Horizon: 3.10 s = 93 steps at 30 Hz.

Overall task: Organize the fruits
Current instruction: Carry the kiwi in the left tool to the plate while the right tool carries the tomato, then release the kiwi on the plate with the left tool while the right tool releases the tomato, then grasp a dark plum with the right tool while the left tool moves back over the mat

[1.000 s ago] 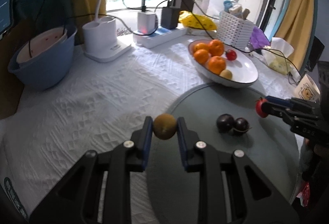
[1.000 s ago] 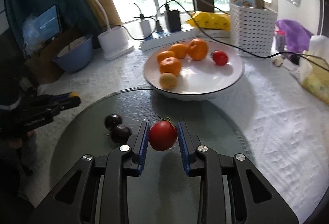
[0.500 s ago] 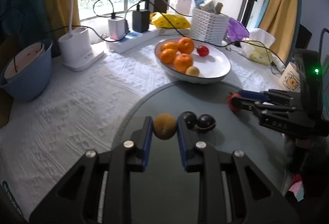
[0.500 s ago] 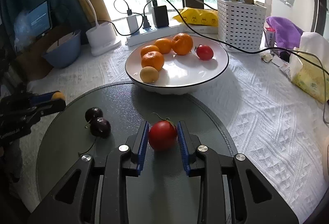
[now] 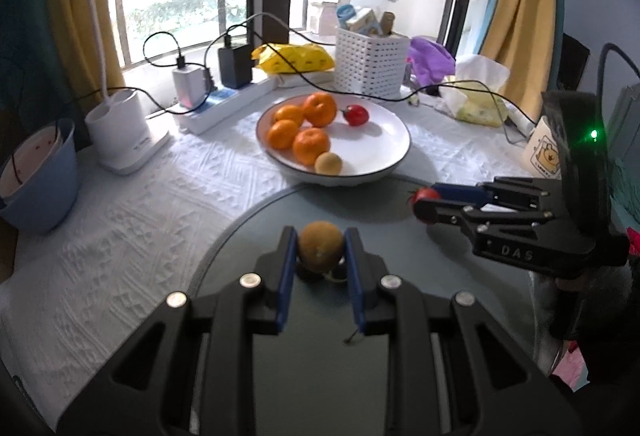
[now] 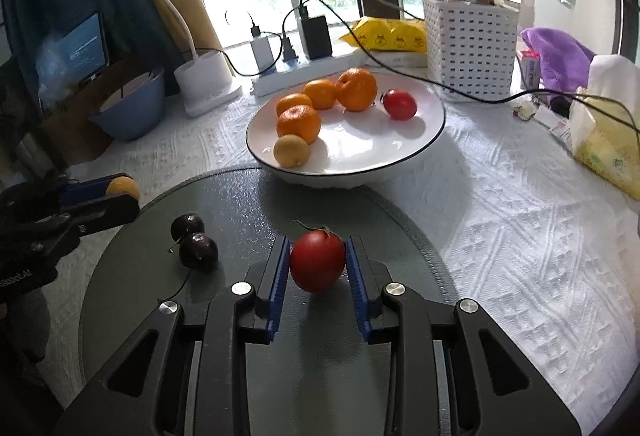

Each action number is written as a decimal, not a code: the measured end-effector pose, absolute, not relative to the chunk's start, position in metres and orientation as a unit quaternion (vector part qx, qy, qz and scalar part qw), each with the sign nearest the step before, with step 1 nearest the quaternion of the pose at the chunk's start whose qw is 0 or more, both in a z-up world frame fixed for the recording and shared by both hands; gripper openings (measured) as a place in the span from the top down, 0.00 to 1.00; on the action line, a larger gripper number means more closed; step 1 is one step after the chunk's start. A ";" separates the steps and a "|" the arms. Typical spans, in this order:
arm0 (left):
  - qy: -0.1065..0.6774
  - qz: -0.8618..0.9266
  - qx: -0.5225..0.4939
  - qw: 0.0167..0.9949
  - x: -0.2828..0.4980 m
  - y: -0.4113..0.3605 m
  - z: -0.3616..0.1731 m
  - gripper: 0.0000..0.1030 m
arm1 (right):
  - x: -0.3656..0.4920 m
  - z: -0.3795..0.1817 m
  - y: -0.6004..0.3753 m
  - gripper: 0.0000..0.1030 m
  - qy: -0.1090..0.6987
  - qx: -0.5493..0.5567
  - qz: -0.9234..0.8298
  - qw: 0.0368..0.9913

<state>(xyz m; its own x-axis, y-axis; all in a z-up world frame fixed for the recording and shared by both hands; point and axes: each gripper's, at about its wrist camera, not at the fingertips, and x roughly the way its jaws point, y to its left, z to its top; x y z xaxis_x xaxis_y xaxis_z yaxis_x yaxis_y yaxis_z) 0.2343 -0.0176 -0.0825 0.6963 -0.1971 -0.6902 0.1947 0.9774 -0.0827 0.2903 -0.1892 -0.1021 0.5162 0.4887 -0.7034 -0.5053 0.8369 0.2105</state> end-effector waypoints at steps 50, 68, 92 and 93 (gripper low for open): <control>0.379 -0.145 -0.025 0.914 0.360 -0.050 -0.098 0.75 | 0.389 -0.070 -0.205 0.70 0.348 -0.014 0.265 0.899; 0.355 -0.103 -0.050 0.928 0.300 -0.010 -0.078 0.66 | 0.352 -0.045 -0.190 0.70 0.334 -0.024 0.268 0.903; 0.347 -0.016 -0.097 0.933 0.205 0.067 -0.091 0.53 | 0.286 -0.040 -0.132 0.70 0.346 -0.070 0.302 0.885; 0.346 -0.014 -0.099 0.933 0.203 0.069 -0.091 0.53 | 0.284 -0.041 -0.129 0.70 0.346 -0.072 0.304 0.885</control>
